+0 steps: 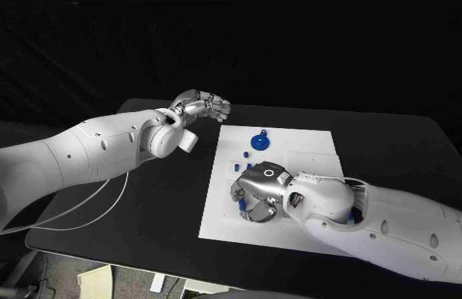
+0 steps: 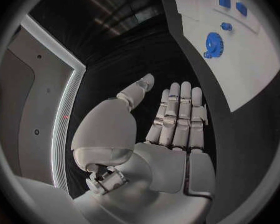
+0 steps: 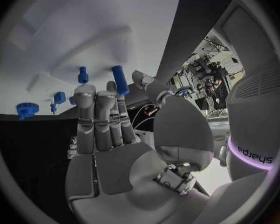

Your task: Assemble the parts on the task board

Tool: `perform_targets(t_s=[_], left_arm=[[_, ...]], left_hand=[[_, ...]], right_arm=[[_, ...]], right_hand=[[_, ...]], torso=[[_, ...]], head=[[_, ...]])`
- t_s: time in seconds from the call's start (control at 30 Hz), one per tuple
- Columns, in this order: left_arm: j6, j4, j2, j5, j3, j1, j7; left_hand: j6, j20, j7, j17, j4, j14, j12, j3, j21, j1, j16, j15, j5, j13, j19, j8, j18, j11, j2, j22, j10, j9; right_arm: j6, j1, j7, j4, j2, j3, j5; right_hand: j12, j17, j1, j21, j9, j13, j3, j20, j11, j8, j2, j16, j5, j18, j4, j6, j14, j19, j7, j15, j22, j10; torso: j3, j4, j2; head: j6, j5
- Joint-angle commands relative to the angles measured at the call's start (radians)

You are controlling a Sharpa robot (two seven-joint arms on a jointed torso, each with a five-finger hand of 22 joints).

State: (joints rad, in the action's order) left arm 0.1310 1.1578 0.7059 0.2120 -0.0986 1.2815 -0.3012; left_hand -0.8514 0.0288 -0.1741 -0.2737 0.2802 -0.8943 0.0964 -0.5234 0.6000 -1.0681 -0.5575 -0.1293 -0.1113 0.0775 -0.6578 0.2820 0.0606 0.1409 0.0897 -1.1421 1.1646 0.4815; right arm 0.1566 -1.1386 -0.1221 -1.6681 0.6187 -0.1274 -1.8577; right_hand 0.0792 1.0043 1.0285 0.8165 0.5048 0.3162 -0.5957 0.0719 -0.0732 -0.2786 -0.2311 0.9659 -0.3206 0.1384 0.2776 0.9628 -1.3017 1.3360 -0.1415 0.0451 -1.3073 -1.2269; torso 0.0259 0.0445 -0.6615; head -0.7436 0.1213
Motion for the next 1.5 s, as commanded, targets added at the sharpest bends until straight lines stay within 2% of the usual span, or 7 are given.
perform_targets(t_s=[0.03,0.53,0.9,1.03,1.23,1.3,1.5], left_arm=[[-0.015,0.001,-0.001,-0.005,0.001,0.001,-0.005],[-0.015,0.0,0.0,-0.005,0.001,0.001,-0.004],[-0.013,-0.004,-0.001,-0.005,0.0,0.001,-0.004],[-0.011,-0.008,-0.003,-0.006,0.0,0.0,-0.005],[-0.01,-0.014,-0.005,-0.012,0.0,0.0,-0.005],[-0.01,-0.016,-0.006,-0.015,-0.001,-0.001,-0.005],[-0.008,-0.015,-0.007,-0.019,-0.001,-0.004,-0.005]], left_hand=[[0.005,0.001,0.0,-0.002,-0.002,0.0,-0.006,0.002,-0.004,0.007,0.005,-0.001,0.006,-0.001,-0.007,0.004,0.009,-0.001,0.001,-0.001,-0.008,-0.001],[0.006,0.001,0.0,-0.003,-0.002,0.0,-0.006,0.002,-0.004,0.008,0.006,-0.001,0.006,-0.001,-0.007,0.004,0.009,-0.001,0.002,-0.002,-0.008,-0.001],[0.006,0.001,0.0,-0.004,-0.002,0.0,-0.006,0.002,-0.005,0.008,0.006,-0.001,0.006,-0.001,-0.007,0.004,0.009,-0.001,0.002,-0.002,-0.008,-0.001],[0.006,0.001,0.0,-0.004,-0.002,0.0,-0.006,0.002,-0.005,0.008,0.006,-0.001,0.007,-0.001,-0.007,0.004,0.009,-0.001,0.002,-0.002,-0.008,-0.001],[0.006,0.001,0.0,-0.004,-0.002,0.0,-0.006,0.002,-0.005,0.009,0.007,-0.001,0.007,-0.001,-0.007,0.004,0.009,-0.001,0.002,-0.003,-0.008,-0.001],[0.006,0.001,0.0,-0.005,-0.002,0.0,-0.006,0.002,-0.005,0.009,0.007,-0.001,0.007,-0.001,-0.007,0.004,0.009,-0.001,0.002,-0.003,-0.008,-0.001],[0.006,0.001,0.0,-0.005,-0.003,-0.001,-0.006,0.002,-0.005,0.009,0.007,-0.001,0.007,-0.001,-0.008,0.004,0.009,-0.001,0.002,-0.003,-0.008,-0.002]], right_arm=[[0.036,0.001,0.007,-0.002,0.004,0.0,0.006],[0.128,-0.009,0.065,-0.051,0.072,0.01,0.149],[0.153,-0.048,0.118,-0.081,0.17,0.098,0.588],[0.116,-0.083,0.107,-0.052,0.21,0.111,0.688],[-0.047,-0.137,0.014,0.047,0.248,0.112,0.718],[-0.119,-0.145,-0.041,0.081,0.263,0.112,0.758],[-0.19,-0.146,-0.148,0.081,0.321,0.103,0.816]], right_hand=[[-0.006,-0.004,0.002,-0.006,-0.003,-0.002,0.007,-0.002,-0.002,0.005,-0.009,-0.005,0.005,0.123,0.001,-0.02,0.002,-0.009,-0.011,-0.008,-0.003,0.011],[-0.013,-0.017,-0.041,-0.017,-0.02,-0.02,0.08,-0.01,-0.02,0.029,-0.044,-0.002,0.0,0.123,-0.002,-0.075,0.011,-0.017,-0.037,-0.025,-0.005,0.066],[-0.002,-0.025,-0.081,-0.031,-0.022,-0.032,0.123,-0.008,-0.02,0.024,-0.023,0.0,0.017,0.123,-0.02,-0.082,0.019,-0.022,-0.039,-0.025,-0.001,0.068],[0.023,-0.027,-0.073,-0.028,-0.018,-0.02,0.128,-0.005,-0.005,0.012,0.016,0.005,0.024,0.123,-0.011,-0.067,0.016,-0.019,-0.031,-0.01,-0.005,0.024],[0.197,-0.028,-0.051,-0.01,-0.014,0.112,0.115,0.015,0.044,0.003,0.08,0.021,0.079,0.123,-0.017,-0.054,-0.01,0.017,0.003,0.034,-0.013,-0.112],[0.34,-0.031,-0.033,-0.006,-0.012,0.259,0.073,0.028,0.062,0.003,0.068,0.024,0.108,0.123,-0.037,-0.048,-0.019,0.031,0.015,0.053,-0.013,-0.071],[0.702,0.028,-0.103,0.033,0.006,0.612,0.085,0.033,0.074,-0.003,0.083,0.1,0.114,0.123,-0.092,-0.034,-0.03,0.048,0.03,0.054,-0.025,0.032]], torso=[[0.0005,0.0003,0.0],[0.0004,-0.0005,0.0],[0.0011,-0.0013,0.001],[0.0011,-0.0022,0.002],[-0.0017,-0.0057,0.005],[-0.0027,-0.009,0.008],[-0.0032,-0.0101,0.014]], head=[[0.001,-0.001],[0.01,-0.006],[0.036,-0.031],[0.051,-0.053],[0.068,-0.09],[0.071,-0.1],[0.072,-0.124]])
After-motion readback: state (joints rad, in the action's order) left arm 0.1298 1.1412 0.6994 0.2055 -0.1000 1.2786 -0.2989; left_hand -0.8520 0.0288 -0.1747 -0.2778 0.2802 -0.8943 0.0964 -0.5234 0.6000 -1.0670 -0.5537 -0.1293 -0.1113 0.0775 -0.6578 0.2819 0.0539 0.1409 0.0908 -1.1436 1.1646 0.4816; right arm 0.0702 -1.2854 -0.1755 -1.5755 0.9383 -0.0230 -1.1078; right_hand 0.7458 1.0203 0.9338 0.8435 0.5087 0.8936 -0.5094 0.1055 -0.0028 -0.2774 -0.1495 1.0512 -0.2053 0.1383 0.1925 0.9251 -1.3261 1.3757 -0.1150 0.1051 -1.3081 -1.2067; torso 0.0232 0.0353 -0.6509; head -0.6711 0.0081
